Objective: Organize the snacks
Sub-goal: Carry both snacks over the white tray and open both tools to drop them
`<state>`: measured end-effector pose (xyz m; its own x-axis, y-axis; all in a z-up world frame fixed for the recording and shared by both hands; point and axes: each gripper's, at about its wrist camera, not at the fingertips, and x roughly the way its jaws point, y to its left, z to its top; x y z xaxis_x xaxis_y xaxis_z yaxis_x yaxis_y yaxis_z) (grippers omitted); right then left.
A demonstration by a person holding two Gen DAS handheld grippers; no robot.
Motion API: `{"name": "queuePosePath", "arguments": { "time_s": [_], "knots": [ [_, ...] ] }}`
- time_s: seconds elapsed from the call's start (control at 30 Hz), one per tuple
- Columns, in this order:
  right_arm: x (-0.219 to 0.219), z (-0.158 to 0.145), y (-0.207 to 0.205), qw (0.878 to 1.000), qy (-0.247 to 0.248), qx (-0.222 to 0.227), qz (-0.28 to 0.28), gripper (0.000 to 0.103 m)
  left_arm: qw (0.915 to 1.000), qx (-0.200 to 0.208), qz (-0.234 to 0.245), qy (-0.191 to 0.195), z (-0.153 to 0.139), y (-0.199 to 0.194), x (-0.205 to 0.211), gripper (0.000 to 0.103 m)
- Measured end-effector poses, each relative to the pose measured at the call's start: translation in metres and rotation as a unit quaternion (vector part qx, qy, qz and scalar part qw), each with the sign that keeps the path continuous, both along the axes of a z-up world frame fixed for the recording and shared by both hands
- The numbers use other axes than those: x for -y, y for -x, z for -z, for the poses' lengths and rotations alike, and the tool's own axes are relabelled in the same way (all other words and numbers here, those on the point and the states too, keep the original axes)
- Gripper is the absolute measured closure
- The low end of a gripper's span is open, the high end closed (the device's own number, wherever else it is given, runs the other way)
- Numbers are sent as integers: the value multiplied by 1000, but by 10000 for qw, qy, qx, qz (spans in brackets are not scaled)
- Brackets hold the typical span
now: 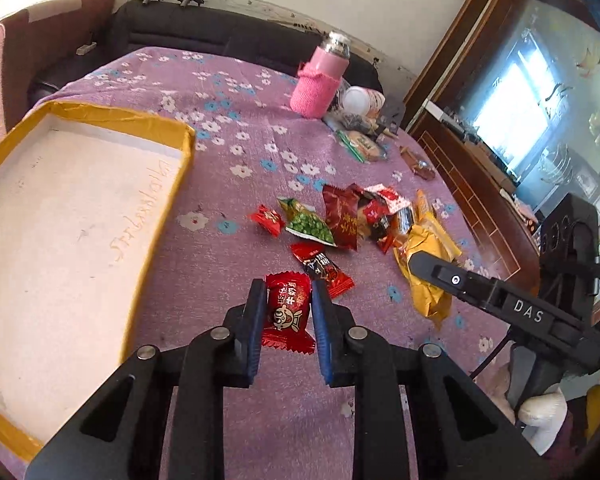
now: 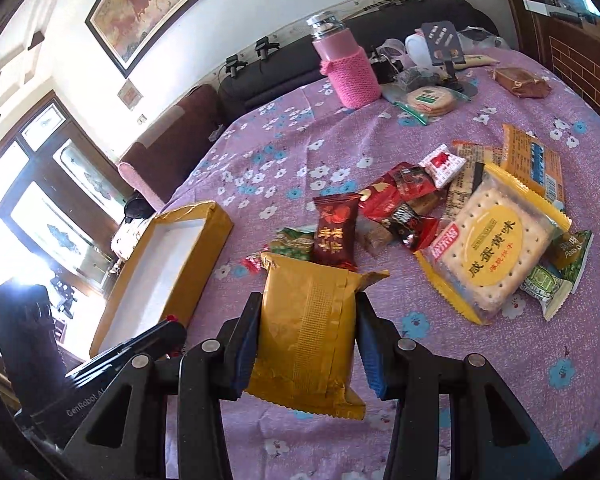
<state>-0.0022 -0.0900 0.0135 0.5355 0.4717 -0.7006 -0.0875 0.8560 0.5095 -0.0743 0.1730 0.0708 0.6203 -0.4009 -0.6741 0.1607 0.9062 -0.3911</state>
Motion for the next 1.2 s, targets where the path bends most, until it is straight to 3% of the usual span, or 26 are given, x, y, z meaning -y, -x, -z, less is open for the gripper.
{"name": "queuePosePath", "arguments": {
  "time_s": [0.2,0.33,0.47,0.63,0.9,1.1,1.2],
  "knots": [
    [-63,-37,8,9969,-97,265,-729,58,9951,325,-928,-90,-27,30,-86,83],
    [-136,-49,7,9885,-284,211,-1472,58,9869,222,-1576,-270,-25,38,-145,83],
    [-213,-35,3,9769,-380,-125,-2099,58,9798,-66,-1861,-735,-7,25,-181,83],
    [-281,-4,-5,9706,-127,-424,-2366,59,9740,-462,-2059,-828,23,15,-212,83],
    [-323,29,-13,9666,43,-681,-2469,56,9714,-572,-2226,-599,32,29,-235,75],
    [-321,13,1,9646,176,-448,-2591,53,9693,-355,-2401,-393,20,50,-241,72],
    [-319,-3,31,9528,428,-96,-3003,53,9669,-202,-2535,-199,14,69,-245,63]
  ]
}}
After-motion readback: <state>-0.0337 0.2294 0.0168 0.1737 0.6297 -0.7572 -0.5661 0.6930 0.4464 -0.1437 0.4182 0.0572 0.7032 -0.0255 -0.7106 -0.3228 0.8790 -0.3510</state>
